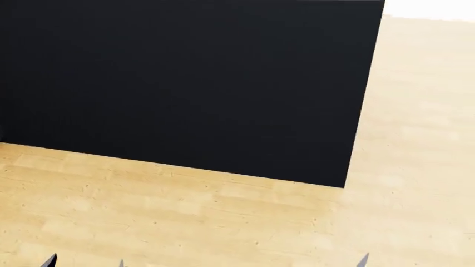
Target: Place the cherry and the sweet potato on separate cutting boards.
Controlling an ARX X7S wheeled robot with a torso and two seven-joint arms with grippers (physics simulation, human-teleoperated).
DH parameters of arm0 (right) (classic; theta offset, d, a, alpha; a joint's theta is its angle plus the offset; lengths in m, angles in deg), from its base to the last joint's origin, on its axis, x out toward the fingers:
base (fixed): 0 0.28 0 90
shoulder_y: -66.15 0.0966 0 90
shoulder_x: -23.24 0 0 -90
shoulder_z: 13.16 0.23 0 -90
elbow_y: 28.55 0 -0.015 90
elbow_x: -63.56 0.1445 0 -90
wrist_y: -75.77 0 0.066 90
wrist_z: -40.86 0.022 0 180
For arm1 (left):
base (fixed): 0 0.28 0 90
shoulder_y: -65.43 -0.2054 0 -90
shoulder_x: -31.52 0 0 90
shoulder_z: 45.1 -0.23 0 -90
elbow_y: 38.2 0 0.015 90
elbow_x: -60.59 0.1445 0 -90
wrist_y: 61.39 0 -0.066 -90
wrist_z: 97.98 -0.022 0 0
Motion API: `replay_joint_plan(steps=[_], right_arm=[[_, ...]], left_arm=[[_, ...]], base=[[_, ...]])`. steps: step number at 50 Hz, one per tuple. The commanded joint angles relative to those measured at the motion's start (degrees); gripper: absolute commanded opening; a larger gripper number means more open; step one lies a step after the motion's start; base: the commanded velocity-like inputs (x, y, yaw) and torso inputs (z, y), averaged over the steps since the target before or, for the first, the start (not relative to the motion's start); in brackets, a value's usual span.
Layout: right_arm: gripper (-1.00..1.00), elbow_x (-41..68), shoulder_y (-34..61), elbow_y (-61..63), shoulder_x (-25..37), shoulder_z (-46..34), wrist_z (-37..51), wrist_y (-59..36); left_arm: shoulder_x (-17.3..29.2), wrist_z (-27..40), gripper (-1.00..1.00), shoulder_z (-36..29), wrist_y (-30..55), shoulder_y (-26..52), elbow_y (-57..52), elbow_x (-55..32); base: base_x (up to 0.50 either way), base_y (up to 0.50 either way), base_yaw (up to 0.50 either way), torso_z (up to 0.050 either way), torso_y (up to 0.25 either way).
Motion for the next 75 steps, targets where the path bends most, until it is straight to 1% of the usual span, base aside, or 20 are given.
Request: replay_joint_plan(steps=[1, 6, 22, 34, 37, 39, 44, 45, 46, 47, 50, 54, 62, 67, 75], right_arm=[[1.0, -0.48, -0.09, 0.1, -0.86, 1.05, -1.28, 0.28], [1.0, 0.51, -0.06, 0.28, -0.5, 0.22, -2.81, 0.56], [1.0, 0.55, 0.52, 1.46, 0.4, -0.96, -2.8, -1.74], [1.0, 1.38, 0.56, 1.17, 0.69, -1.57, -3.55, -1.48], [1.0, -0.04, 0.77, 1.13, 1.0, -2.41, -3.34, -1.91], [1.0, -1.08, 1.03, 1.13, 1.25, -3.14, -3.11, -2.97], [1.0, -3.11, 2.25, 0.06, 1.89, -5.28, -3.53, -5.68], [1.0, -3.07, 2.23, 0.11, 1.92, -5.4, -3.66, -5.58], [1.0, -3.02, 2.26, 0.07, 1.96, -5.46, -3.73, -5.61], [1.0, -2.95, 2.31, -0.07, 2.01, -5.5, -3.83, -5.61], [1.0, -3.03, 2.35, -0.2, 2.12, -5.69, -3.89, -5.56], [1.0, -2.48, 2.15, -0.33, 2.02, -5.1, -3.42, -5.2], [1.0, -2.56, 2.24, -0.55, 2.1, -5.36, -3.04, -5.8], [1.0, -2.7, 2.83, -0.63, 2.29, -6.0, -3.05, -7.77], [1.0, -3.22, 2.43, 0.67, 2.84, -6.53, -3.22, -6.76]], left_arm=[[-1.05, -2.19, 1.0, 1.91, -0.48, -0.37, -0.88, -1.95], [-0.96, -2.13, 1.0, 1.79, -0.52, -0.34, -0.86, -2.08], [-0.77, -1.69, 1.0, 1.55, -0.74, -0.19, -0.89, -2.41], [-0.61, -1.46, 1.0, 1.15, -0.78, -0.11, -0.92, -2.5], [-0.29, -1.68, 1.0, 1.27, -1.05, -0.44, -1.1, -2.89], [-0.76, -2.21, 1.0, 1.64, 0.15, -0.13, -1.28, -4.88], [-0.48, -1.79, 1.0, 0.9, -0.2, -0.05, -1.1, -3.5], [-0.55, -1.74, 1.0, 1.11, -0.4, -0.08, -1.16, -3.81], [-0.2, -0.87, 1.0, 0.4, 0.04, 0.22, -1.01, -1.78], [-0.41, -1.21, 1.0, 0.67, 0.1, 0.26, -0.88, -2.74], [-0.02, -0.57, 1.0, -0.33, 0.98, 0.53, -0.93, -0.89], [0.39, -0.8, 1.0, -0.59, 0.21, 0.19, -0.79, -0.66], [0.51, -0.5, 1.0, -1.01, -0.53, 0.16, -0.9, -0.23], [0.6, -0.43, 1.0, -0.92, -0.49, 0.11, -0.84, -0.63], [0.73, 0.04, 1.0, -0.67, -0.53, 0.08, -0.91, -1.0]], base=[[-0.08, 0.49, -0.21, 0.0, 0.0], [-0.07, 0.47, -0.18, 0.0, 0.0], [0.01, 0.0, 0.0, 0.0, 0.0], [0.36, 0.05, 0.0, 0.0, 0.0], [0.37, 0.05, 0.0, 0.0, 0.0], [0.37, 0.05, 0.0, 0.0, 0.0], [0.37, 0.05, 0.0, 0.0, 0.0], [0.37, 0.05, 0.0, 0.0, 0.0], [0.37, 0.05, 0.0, 0.0, 0.0], [0.37, 0.05, 0.0, 0.0, 0.0], [0.37, 0.05, 0.0, 0.0, 0.0], [0.29, 0.04, 0.0, 0.0, 0.0], [0.07, 0.01, 0.0, 0.043, 0.0], [0.0, 0.0, 0.0, 0.05, 0.0], [0.0, -0.02, 0.0, 0.05, 0.0]])
